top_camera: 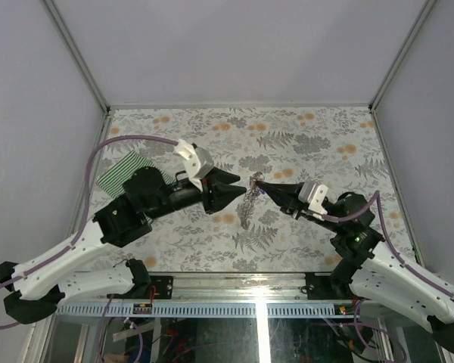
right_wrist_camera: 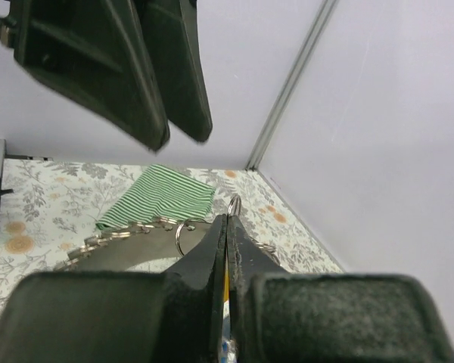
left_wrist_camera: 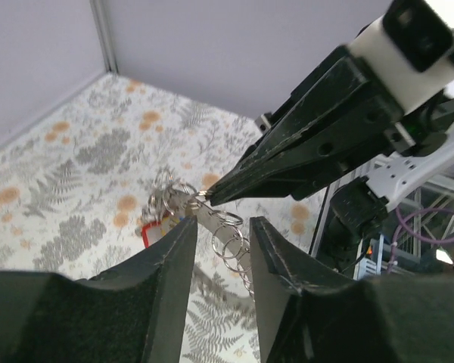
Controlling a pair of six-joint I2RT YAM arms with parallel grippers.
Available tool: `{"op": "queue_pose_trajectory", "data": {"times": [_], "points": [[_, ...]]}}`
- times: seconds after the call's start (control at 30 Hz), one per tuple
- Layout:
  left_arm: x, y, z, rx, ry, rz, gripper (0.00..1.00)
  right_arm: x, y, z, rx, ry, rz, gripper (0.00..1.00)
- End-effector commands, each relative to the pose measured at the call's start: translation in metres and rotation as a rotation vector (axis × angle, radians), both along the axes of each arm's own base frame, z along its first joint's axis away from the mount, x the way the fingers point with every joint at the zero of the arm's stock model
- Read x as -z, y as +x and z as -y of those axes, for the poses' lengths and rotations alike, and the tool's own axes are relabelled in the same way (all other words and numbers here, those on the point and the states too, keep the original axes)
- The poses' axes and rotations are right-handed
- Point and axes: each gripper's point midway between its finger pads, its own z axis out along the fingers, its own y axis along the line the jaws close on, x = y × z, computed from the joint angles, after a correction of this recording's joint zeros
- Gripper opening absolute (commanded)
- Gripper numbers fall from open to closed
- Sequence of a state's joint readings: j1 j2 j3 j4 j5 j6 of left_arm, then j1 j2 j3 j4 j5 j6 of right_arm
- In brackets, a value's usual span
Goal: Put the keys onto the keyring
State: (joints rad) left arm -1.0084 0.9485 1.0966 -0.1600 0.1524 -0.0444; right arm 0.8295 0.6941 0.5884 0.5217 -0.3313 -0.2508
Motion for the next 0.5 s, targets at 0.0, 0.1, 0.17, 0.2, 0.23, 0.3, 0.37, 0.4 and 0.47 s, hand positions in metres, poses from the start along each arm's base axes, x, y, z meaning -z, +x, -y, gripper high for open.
{"op": "queue_pose_trajectory", "data": {"times": [0.0,0.1,0.17,0.2,0.23,0.3,0.37,0.4,0.47], "points": [[-0.045,-0.02,-0.007,0.073,-0.146,0.097,0.33,-0.052,-0.029,0.012,-0.082,0.133,0.109,0.0],[-0.051,-0.031,-0.009,0.122,-0.16,0.137,0.29,-0.06,-0.043,0.012,-0.146,0.139,0.11,0.0],[-0.054,-0.038,-0.009,0.161,-0.166,0.162,0.28,-0.066,-0.055,0.012,-0.197,0.145,0.113,0.0],[-0.056,-0.042,-0.009,0.185,-0.168,0.175,0.28,-0.069,-0.059,0.012,-0.216,0.152,0.109,0.0],[-0.058,-0.045,-0.008,0.203,-0.168,0.185,0.28,-0.072,-0.062,0.013,-0.231,0.156,0.108,0.0],[-0.06,-0.049,-0.007,0.232,-0.161,0.209,0.28,-0.077,-0.067,0.014,-0.252,0.17,0.11,0.0],[-0.06,-0.054,-0.005,0.262,-0.151,0.229,0.28,-0.083,-0.073,0.016,-0.275,0.186,0.114,0.0],[-0.06,-0.055,-0.004,0.273,-0.144,0.234,0.28,-0.085,-0.075,0.016,-0.287,0.192,0.113,0.0],[-0.059,-0.058,-0.003,0.299,-0.129,0.242,0.27,-0.09,-0.08,0.016,-0.311,0.203,0.113,0.0]]}}
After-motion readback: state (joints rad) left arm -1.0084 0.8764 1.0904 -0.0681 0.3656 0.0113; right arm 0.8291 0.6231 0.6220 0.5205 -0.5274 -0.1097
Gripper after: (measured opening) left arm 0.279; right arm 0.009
